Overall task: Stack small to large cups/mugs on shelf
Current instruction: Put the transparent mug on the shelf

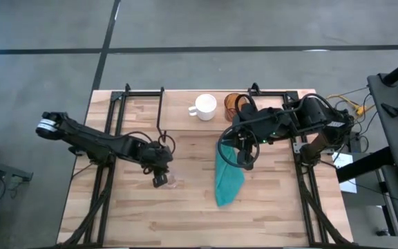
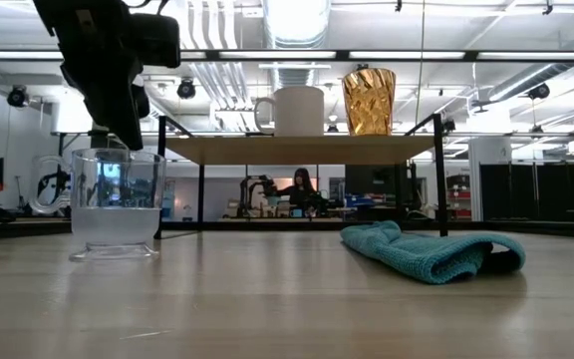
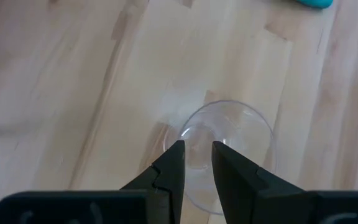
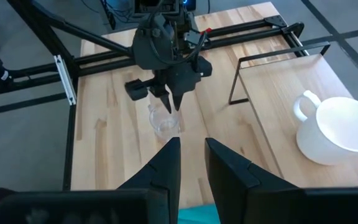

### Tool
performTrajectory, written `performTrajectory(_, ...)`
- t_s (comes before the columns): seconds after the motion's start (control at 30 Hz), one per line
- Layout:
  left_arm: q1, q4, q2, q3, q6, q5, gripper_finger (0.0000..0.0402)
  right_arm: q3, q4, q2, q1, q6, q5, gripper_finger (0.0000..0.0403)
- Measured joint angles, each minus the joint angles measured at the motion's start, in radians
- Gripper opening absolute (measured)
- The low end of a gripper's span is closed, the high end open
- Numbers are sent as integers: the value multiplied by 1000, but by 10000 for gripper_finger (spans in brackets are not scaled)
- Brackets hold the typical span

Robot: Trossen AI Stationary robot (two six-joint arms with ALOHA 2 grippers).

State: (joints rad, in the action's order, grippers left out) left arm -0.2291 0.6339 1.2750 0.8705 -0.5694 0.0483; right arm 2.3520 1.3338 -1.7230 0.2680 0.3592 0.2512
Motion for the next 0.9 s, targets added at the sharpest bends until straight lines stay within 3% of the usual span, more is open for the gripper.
performTrajectory(0.9, 0, -1, 75, -11, 34, 11, 66, 0, -1, 0, 0, 0, 0, 68)
